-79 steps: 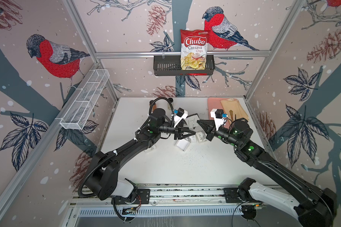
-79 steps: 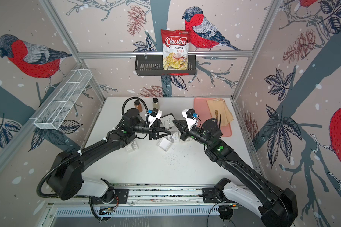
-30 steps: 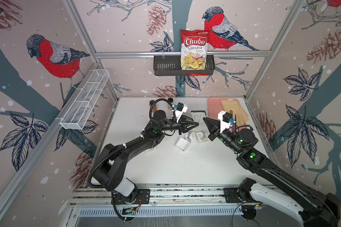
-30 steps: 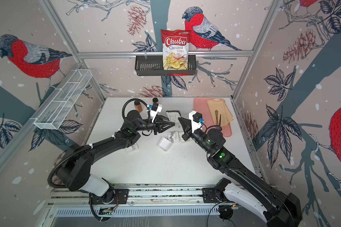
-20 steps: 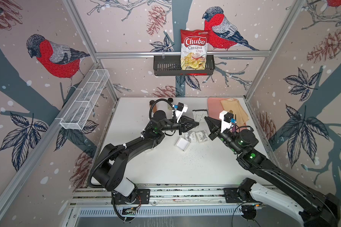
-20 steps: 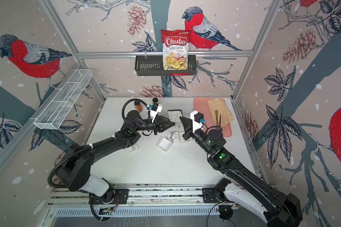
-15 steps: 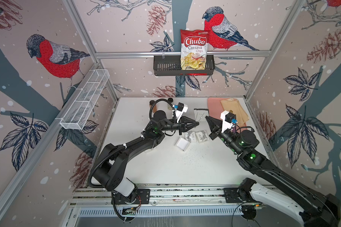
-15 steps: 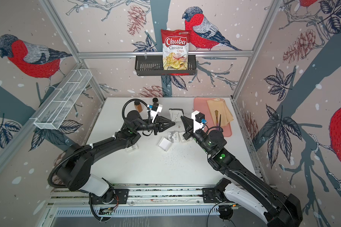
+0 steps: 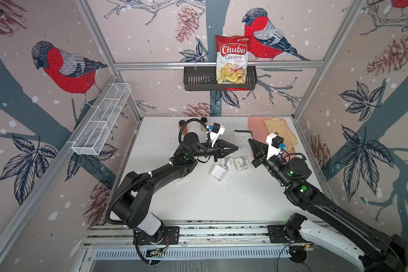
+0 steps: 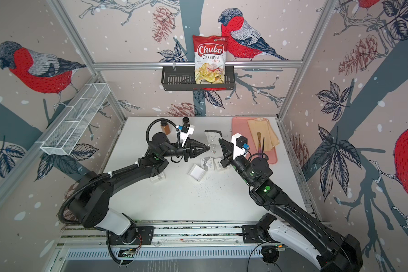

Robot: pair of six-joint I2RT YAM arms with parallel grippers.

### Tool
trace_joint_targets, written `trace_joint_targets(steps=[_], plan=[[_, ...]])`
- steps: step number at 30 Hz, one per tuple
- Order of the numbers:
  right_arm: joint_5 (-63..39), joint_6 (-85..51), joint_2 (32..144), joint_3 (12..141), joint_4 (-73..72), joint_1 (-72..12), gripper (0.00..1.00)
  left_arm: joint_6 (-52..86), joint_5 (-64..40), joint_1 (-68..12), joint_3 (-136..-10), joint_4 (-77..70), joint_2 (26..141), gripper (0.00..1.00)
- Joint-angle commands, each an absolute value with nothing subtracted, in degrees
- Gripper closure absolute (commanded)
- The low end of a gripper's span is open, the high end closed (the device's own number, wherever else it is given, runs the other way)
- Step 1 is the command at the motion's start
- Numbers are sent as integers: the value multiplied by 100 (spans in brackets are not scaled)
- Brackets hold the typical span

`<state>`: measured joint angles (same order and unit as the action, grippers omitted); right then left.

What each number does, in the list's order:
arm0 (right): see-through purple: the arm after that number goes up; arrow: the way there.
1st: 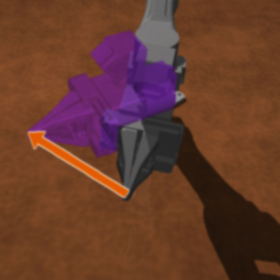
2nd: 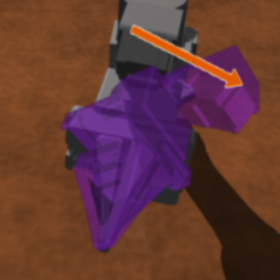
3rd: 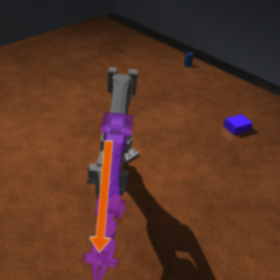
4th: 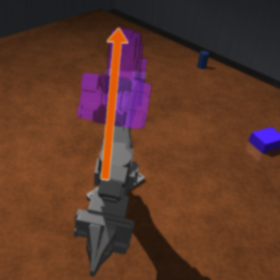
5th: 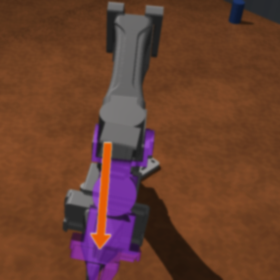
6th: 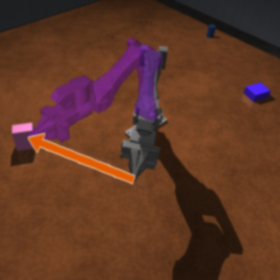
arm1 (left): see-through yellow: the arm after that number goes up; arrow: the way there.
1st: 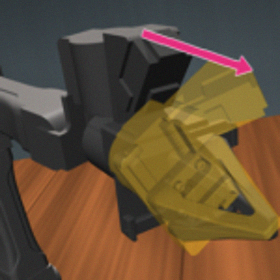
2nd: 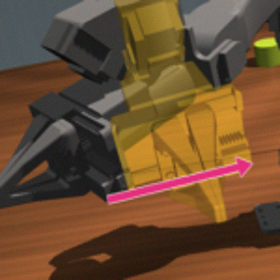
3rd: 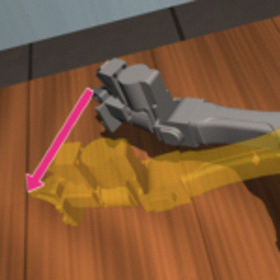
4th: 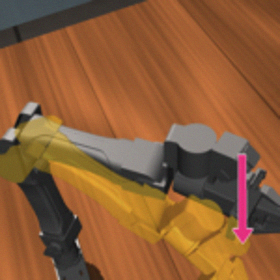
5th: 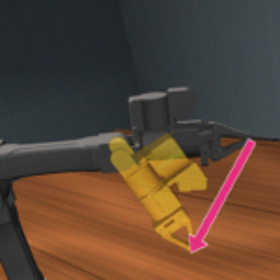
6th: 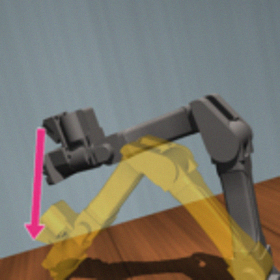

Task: Take the necklace out of the lift-off lid jewelry box
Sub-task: Pick up the necklace from the inner lining.

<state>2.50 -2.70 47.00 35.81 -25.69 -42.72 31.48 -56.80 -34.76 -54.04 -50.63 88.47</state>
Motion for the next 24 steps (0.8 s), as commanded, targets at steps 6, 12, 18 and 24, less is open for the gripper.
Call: trace_joint_targets(steps=[6,12,18,24], plan=[[246,-335,4895,3480,-2152,-4324,100,2744,-5428,-3480,-5686,-4531,8429,91],[-192,-808,4755,3186,-1697,-4332,100,2294,-4102,-3391,-6099,-3256,7972,100],[-1127,-1119,4537,2988,-1538,-4323,100,2441,-3499,-2955,-5946,-3177,7935,100],[-2281,-1127,4670,3120,-1227,-4313,100,2456,-2979,-2539,-5538,-3152,7981,100]])
